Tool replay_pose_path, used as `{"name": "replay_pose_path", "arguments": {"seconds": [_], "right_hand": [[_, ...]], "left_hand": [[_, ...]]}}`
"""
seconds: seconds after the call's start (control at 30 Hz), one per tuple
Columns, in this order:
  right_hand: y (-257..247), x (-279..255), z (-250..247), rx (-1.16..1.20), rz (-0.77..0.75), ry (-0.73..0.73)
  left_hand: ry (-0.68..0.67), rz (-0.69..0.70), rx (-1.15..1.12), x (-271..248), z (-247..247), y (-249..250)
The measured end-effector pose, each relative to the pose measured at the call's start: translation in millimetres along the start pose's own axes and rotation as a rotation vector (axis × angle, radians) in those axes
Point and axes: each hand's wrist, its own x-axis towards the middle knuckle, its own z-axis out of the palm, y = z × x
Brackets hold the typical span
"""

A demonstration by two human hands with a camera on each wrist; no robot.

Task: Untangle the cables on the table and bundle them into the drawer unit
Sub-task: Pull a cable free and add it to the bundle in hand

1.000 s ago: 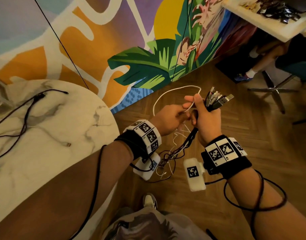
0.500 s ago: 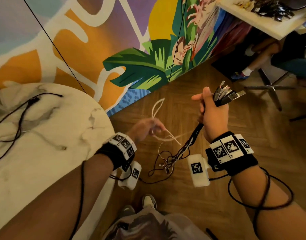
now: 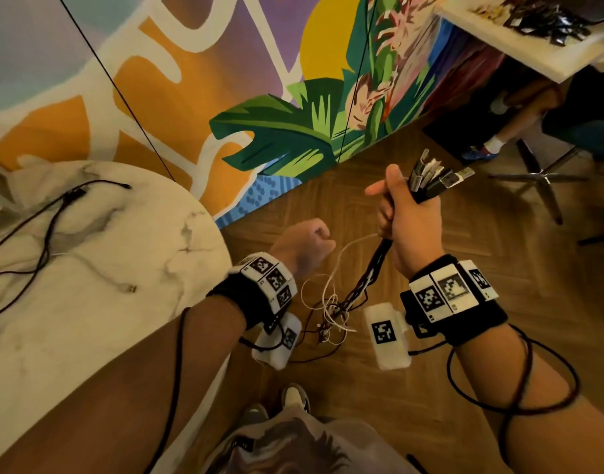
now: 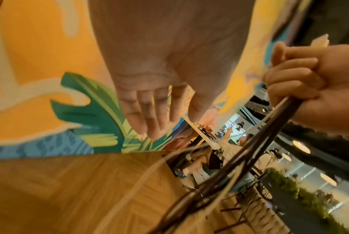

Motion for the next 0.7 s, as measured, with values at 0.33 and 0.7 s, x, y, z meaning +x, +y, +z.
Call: {"name": "replay_pose_path", "arguments": {"seconds": [0.33,0.7], "right_hand": [[-6.8,-9.1,11.4,0.024,-0.002,-0.176],[-2.4,-14.6,9.4,-0.12,-0.084,-0.441]], "left_hand": [[-0.4,0.29,-0.498,-12.9,-11.5,53.1],[-0.057,0.251,-0.892,-24.9,-23.7,80.4]]}}
